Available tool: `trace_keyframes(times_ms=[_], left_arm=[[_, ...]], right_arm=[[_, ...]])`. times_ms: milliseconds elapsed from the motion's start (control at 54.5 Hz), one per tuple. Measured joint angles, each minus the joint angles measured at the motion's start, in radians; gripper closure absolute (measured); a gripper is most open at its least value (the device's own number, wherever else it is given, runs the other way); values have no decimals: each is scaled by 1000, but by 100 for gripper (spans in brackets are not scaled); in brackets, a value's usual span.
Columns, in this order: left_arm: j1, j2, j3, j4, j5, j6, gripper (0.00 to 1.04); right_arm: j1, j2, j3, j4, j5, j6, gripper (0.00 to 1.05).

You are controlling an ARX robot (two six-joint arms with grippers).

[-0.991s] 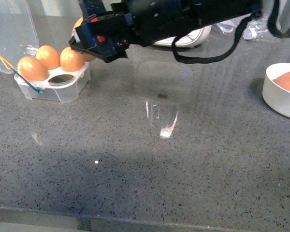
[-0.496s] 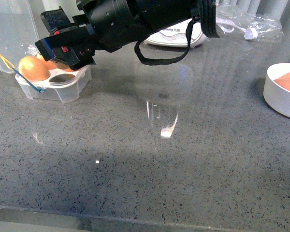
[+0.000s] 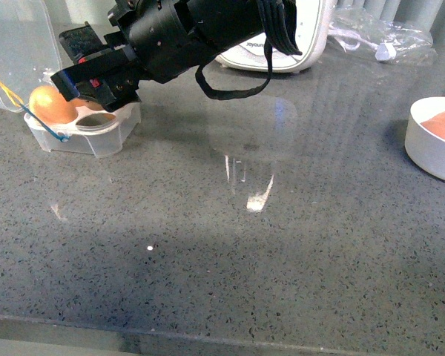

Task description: Put egg into box

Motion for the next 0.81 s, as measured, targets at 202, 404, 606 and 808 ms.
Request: trace_keyframes(times_ms=[202, 404, 606, 808], left_arm=[[0, 0, 0, 0, 0, 0, 7], [0, 0, 0, 0, 0, 0, 7], [0, 0, 0, 0, 0, 0, 7], [0, 0, 0, 0, 0, 0, 7]], right_arm=[[6, 8, 10, -14, 13, -5, 61], [13, 8, 24, -16, 14, -5, 33], [11, 8, 24, -6, 20, 0, 5], [-17, -40, -33, 50, 28, 18, 7]])
